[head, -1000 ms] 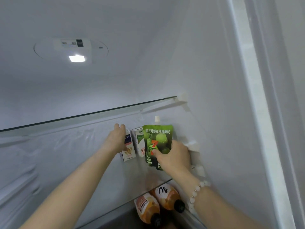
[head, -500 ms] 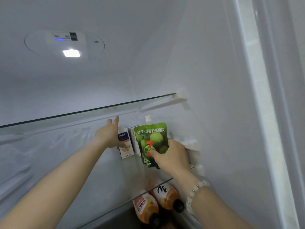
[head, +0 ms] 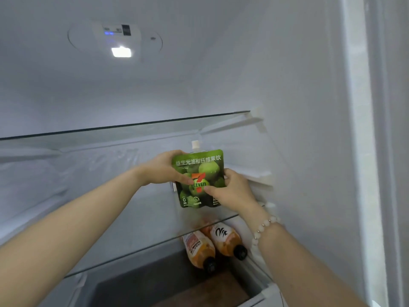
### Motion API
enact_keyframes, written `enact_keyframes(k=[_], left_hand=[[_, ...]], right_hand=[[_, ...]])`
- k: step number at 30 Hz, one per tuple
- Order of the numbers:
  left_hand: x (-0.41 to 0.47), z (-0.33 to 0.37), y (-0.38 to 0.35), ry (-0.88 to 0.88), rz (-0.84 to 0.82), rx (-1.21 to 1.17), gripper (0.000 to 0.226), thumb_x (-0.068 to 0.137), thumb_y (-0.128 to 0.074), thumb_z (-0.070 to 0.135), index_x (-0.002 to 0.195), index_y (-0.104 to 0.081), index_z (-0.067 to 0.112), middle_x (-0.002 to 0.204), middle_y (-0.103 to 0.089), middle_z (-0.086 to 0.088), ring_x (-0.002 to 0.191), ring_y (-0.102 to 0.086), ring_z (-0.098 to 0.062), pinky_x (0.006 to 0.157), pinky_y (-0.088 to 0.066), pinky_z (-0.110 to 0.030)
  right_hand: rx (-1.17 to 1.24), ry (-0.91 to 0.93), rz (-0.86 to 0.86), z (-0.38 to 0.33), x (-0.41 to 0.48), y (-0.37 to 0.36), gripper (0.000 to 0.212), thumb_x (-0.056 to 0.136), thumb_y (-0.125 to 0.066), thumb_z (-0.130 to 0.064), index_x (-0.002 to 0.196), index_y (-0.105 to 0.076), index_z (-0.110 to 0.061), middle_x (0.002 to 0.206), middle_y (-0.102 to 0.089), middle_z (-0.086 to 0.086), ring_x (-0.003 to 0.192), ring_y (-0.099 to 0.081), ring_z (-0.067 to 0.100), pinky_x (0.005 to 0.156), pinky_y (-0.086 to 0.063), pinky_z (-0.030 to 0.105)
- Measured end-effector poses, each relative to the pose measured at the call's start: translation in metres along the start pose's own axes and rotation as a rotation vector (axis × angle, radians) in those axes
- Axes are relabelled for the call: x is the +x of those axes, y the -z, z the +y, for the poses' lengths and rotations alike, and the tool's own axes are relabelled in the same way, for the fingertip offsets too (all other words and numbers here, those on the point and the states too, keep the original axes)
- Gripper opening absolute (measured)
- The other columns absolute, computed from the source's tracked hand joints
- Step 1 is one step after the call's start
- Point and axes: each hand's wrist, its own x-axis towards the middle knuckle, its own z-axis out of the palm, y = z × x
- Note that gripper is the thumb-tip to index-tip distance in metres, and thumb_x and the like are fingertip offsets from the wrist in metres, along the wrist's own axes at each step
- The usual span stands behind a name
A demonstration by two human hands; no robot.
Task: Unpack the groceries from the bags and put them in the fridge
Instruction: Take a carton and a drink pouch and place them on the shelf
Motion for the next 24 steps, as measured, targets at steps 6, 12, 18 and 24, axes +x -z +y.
enact_keyframes(k=[6, 12, 18, 24], left_hand=[[-0.025, -0.017, 0.020, 0.089, 0.134, 0.086, 0.027, 0.066, -0.084, 0.016, 0.083, -0.063, 0.017, 0.088, -0.069, -0.003, 0.083, -0.065, -0.018, 0.071, -0.054, -0.027], [-0.045, -0.059, 0.052, 0.233, 0.322, 0.339, 0.029, 0.064, -0.086, 0.025, 0.078, -0.062, 0.015, 0.076, -0.062, -0.001, 0.071, -0.056, -0.017, 0.053, -0.043, -0.022], [-0.038, -0.085, 0.062, 0.281, 0.386, 0.482, 0.032, 0.067, -0.084, 0.027, 0.086, -0.059, 0.016, 0.088, -0.059, -0.005, 0.081, -0.051, -0.020, 0.065, -0.036, -0.026], [-0.005, -0.088, 0.051, 0.276, 0.375, 0.512, 0.042, 0.070, -0.081, 0.028, 0.102, -0.063, 0.007, 0.106, -0.063, -0.011, 0.097, -0.056, -0.026, 0.071, -0.038, -0.026]], right_hand=[[-0.567, 0.189, -0.056, -0.007, -0.017, -0.002, 0.059, 0.083, -0.063, -0.044, 0.133, -0.039, -0.025, 0.127, -0.055, -0.004, 0.114, -0.055, 0.019, 0.086, -0.045, 0.031], [-0.934, 0.663, -0.062, -0.028, -0.017, -0.008, 0.039, 0.086, -0.055, -0.032, 0.121, -0.047, -0.018, 0.121, -0.052, 0.001, 0.113, -0.048, 0.019, 0.087, -0.041, 0.029], [-0.967, 0.778, -0.066, -0.026, -0.015, -0.013, 0.039, 0.085, -0.052, -0.030, 0.122, -0.047, -0.019, 0.118, -0.054, -0.001, 0.108, -0.049, 0.017, 0.095, -0.039, 0.029], [-0.872, 0.743, -0.035, -0.021, -0.014, -0.009, 0.042, 0.089, -0.046, -0.030, 0.130, -0.042, -0.019, 0.121, -0.053, -0.003, 0.109, -0.048, 0.015, 0.095, -0.038, 0.026]])
